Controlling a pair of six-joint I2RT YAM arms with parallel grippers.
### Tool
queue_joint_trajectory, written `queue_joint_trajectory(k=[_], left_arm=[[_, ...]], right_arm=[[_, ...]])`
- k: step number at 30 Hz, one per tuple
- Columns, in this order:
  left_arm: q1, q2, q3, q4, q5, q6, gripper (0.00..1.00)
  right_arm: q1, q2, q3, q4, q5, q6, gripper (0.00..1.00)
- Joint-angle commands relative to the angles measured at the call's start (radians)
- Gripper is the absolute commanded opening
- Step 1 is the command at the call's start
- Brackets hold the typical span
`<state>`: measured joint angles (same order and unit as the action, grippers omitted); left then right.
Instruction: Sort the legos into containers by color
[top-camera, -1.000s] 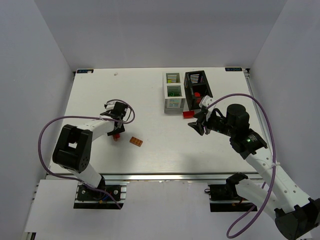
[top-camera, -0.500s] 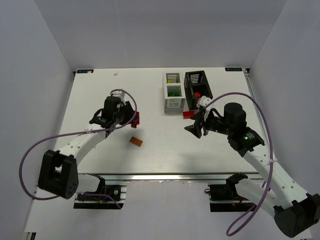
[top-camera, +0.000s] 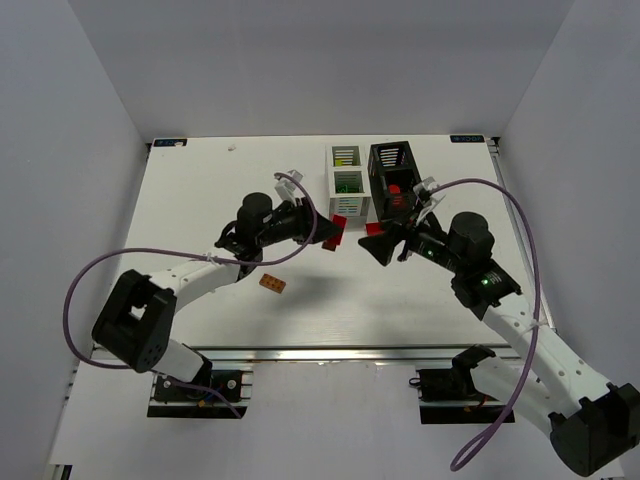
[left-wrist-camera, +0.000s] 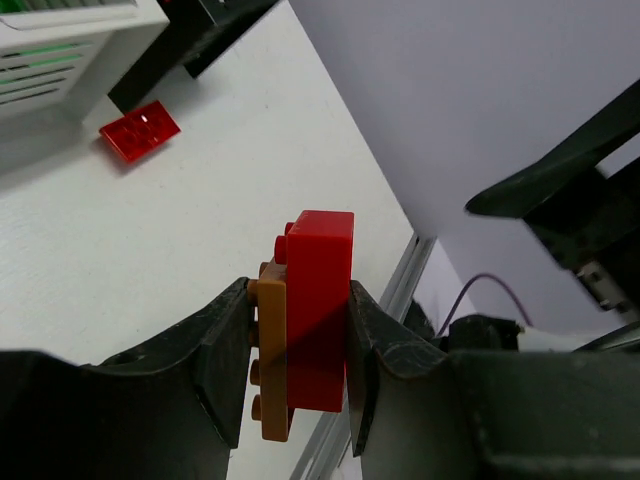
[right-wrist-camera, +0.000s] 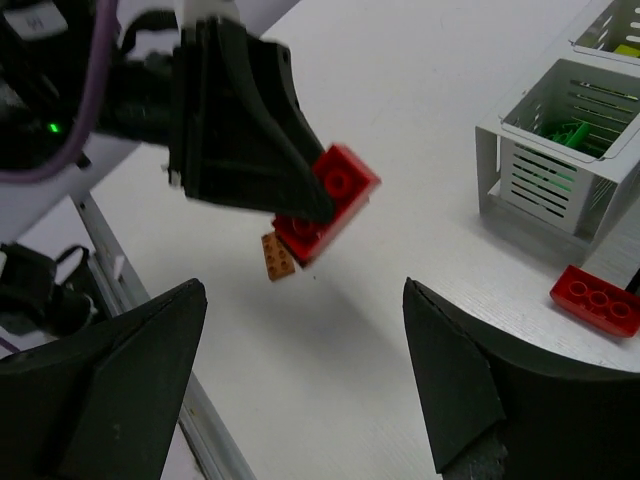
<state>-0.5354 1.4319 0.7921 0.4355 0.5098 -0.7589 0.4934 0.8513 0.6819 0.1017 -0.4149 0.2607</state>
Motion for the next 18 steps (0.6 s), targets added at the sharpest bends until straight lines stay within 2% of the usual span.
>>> queue_joint_trajectory(k=[1,3,4,8,14,16,18], left_arm=[[-0.023,0.027,0.067,0.023,0.084,0.097,0.1],[-0.028,0.004,0.067,-0.039,0.058,0.177,0.1],[-0.04,-0.013,0.049,-0.053,-0.005,0.258,0.1],[-0.109,-0.116,-0.042,-0.046,-0.204,0.415,0.1],[-0.231,-0.169,-0.083,-0.056,-0.362,0.556,0.09],[-0.315,-0.183,-0.114,-0.044,-0.41,0.695,0.07],[-0.349,-0.188,-0.131,-0.038,-0.456,0.725,0.07]], right_arm=[[0.005,0.043,0.083,0.078,0.093,0.176,0.84],[0.005,0.097,0.113,0.046,0.122,0.233,0.84],[0.005,0.109,0.11,0.049,0.131,0.268,0.84],[0.005,0.149,0.082,0.059,0.195,0.311,0.85],[0.005,0.1,0.039,0.118,0.154,0.371,0.88],[0.005,0.086,0.018,0.128,0.136,0.403,0.87],[0.005,0.078,0.012,0.135,0.117,0.42,0.86]])
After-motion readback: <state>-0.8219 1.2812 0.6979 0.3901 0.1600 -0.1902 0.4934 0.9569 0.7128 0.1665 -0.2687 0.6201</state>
